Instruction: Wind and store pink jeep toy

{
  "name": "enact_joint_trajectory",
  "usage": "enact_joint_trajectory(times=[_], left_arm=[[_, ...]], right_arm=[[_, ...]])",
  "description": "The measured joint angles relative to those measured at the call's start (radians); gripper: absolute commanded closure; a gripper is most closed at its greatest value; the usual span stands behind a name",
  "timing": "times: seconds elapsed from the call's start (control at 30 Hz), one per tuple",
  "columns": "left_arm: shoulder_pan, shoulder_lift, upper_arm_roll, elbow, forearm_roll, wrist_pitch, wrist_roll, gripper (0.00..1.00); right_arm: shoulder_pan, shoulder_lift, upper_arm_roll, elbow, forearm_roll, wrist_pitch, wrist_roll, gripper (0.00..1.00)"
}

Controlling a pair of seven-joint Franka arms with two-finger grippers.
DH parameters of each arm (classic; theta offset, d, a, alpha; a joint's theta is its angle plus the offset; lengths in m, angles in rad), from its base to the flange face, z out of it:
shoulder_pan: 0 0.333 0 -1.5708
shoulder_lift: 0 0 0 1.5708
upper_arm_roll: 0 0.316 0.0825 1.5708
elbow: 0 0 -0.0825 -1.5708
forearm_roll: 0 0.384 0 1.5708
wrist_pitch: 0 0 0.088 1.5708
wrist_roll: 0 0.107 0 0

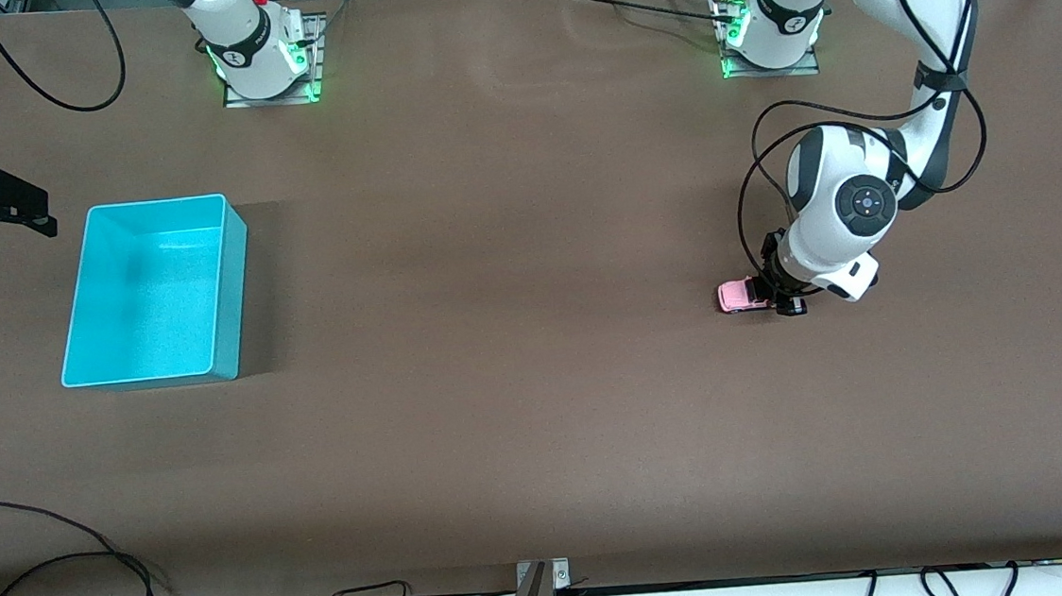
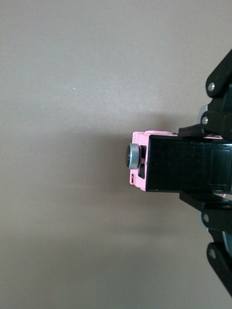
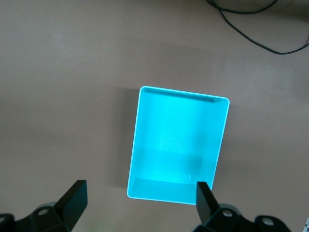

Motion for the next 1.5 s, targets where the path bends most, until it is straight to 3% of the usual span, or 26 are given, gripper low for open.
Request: enact_joint_trajectory(times=[0.83, 1.3, 1.5], left_arm=[[-0.008, 0.022, 0.006, 0.006, 0.000, 0.006, 0.035, 0.88], [0.132, 0.021, 0.014, 0.005, 0.002, -0.007, 0.186, 0.88], [0.207, 0.022, 0.016, 0.005, 0.062, -0.003, 0.212, 0.88]], right_arm=[[0.001, 0.000, 0.000, 0.000, 0.000, 0.000, 0.000, 0.00], [0.001, 0.001, 0.001, 0.000, 0.000, 0.000, 0.000, 0.00], [0.001, 0.001, 0.001, 0.000, 0.000, 0.000, 0.000, 0.00]])
